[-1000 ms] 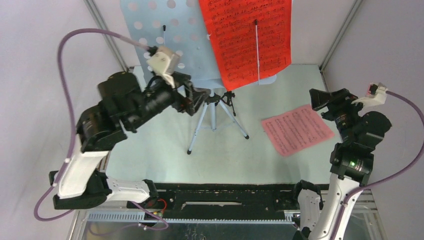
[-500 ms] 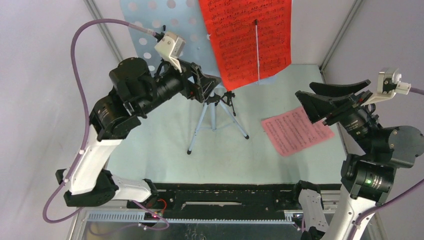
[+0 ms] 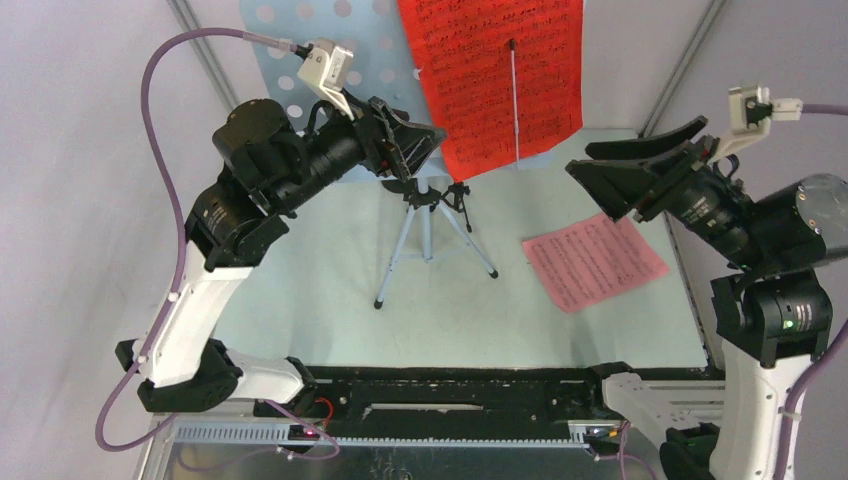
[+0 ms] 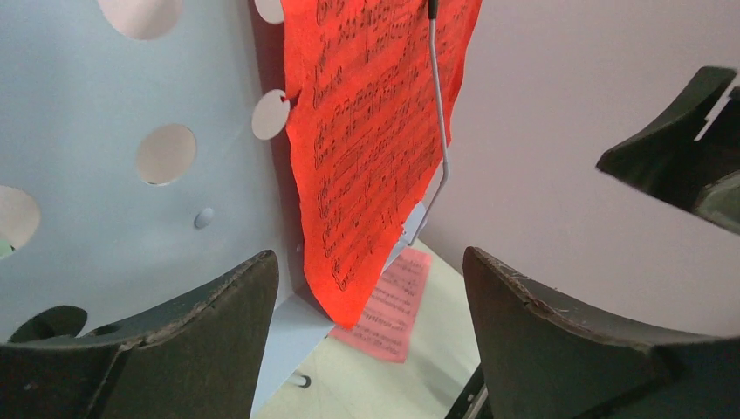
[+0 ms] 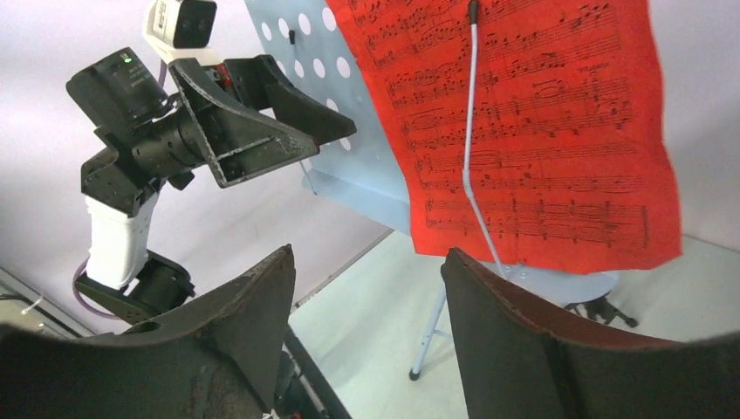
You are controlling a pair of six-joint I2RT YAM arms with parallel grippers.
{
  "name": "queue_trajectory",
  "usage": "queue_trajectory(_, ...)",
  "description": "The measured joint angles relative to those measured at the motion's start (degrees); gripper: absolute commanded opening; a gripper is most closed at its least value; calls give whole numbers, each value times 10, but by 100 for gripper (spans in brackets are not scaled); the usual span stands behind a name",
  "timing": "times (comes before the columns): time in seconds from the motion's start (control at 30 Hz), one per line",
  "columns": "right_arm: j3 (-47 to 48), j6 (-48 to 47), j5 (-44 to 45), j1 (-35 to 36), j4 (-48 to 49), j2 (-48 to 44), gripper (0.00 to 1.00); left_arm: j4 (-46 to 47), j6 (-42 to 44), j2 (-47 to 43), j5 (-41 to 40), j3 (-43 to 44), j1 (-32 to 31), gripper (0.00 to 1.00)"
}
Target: Pack up the instrument practice props
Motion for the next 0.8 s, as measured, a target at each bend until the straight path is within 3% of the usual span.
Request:
queue_trajectory(0.23,19,-42,145,159,-33,49,69,34,-24,0,15,-10,23,85)
queue_trajectory(0.37,19,-57,214,212,-29,75,68,46,-29,2,29,-16,33,85)
queue_trajectory(0.8,16,-61,317,231,16,107,68,75,-52,24,68,-19,51,85)
